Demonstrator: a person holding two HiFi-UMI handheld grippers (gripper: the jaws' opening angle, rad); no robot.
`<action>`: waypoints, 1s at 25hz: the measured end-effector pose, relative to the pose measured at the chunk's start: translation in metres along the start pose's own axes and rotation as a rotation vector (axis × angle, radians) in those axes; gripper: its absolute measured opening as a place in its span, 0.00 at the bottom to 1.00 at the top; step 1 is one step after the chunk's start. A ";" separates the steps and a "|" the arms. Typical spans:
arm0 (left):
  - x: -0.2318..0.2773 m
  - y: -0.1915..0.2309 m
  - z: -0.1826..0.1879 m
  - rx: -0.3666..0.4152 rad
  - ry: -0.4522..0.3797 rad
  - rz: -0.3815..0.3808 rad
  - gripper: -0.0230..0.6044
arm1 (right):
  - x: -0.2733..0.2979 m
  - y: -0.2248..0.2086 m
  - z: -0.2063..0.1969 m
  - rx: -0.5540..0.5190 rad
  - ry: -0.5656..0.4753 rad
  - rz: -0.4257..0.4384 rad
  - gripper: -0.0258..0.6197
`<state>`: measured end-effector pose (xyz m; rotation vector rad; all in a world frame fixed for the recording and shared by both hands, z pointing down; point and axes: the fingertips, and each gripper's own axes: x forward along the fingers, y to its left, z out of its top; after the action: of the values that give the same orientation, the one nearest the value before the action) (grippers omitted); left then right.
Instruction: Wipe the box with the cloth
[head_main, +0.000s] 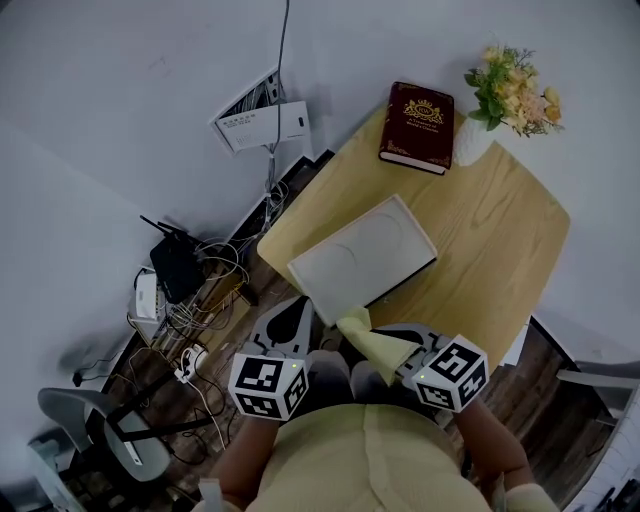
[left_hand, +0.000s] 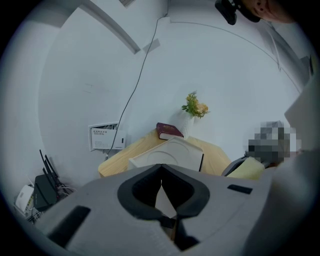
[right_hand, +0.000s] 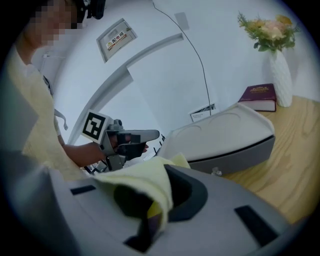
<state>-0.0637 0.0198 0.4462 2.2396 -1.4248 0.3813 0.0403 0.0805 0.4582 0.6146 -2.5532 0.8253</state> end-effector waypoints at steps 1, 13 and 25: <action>-0.001 0.001 -0.002 -0.001 0.000 0.007 0.07 | 0.007 0.000 -0.003 0.009 0.001 0.000 0.09; -0.014 0.016 -0.018 -0.010 0.031 0.059 0.07 | 0.052 -0.008 -0.034 0.047 0.060 -0.085 0.09; 0.001 0.010 -0.009 0.036 0.047 0.013 0.07 | 0.018 -0.056 -0.027 0.193 -0.011 -0.271 0.09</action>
<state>-0.0721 0.0196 0.4566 2.2356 -1.4199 0.4639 0.0602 0.0517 0.5124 1.0010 -2.3449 0.9766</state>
